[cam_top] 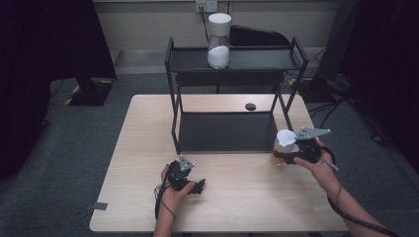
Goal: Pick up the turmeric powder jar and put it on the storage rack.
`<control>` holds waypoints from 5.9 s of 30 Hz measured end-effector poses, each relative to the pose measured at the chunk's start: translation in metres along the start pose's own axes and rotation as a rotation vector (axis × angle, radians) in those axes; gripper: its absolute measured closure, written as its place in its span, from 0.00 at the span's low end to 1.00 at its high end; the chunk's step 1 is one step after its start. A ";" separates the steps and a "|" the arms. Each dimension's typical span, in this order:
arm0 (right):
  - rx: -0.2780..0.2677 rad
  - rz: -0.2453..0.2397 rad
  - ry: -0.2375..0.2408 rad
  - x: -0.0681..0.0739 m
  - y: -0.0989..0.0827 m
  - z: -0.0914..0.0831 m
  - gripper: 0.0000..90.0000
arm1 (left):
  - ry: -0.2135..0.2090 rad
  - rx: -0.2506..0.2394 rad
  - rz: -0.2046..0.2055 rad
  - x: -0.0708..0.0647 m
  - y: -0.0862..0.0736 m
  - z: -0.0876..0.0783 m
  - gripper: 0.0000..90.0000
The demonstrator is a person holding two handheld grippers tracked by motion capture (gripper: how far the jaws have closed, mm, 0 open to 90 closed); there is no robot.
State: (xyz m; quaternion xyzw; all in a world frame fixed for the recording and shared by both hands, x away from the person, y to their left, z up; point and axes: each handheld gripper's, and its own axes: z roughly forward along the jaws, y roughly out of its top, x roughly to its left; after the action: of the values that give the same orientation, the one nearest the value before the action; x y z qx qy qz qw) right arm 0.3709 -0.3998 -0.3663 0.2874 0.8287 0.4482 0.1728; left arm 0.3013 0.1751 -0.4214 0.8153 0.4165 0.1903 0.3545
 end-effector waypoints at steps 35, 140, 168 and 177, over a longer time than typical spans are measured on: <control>0.035 -0.136 0.098 0.005 0.107 0.011 0.34 | 0.000 -0.001 -0.002 0.000 0.000 0.000 0.00; -0.038 -0.143 0.056 -0.004 0.336 -0.045 0.34 | -0.003 0.000 0.001 0.001 0.000 0.000 0.00; -0.022 -0.053 -0.039 -0.034 0.343 -0.010 0.34 | -0.003 -0.001 0.001 0.001 0.000 0.000 0.00; -0.051 -0.030 -0.041 -0.037 0.333 -0.009 0.33 | -0.004 0.000 0.001 0.001 0.000 0.000 0.00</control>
State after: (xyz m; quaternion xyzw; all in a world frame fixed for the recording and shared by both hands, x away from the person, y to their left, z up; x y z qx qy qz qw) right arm 0.5014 -0.2842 -0.0799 0.2794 0.8176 0.4602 0.2040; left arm 0.3018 0.1758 -0.4214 0.8158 0.4155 0.1890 0.3552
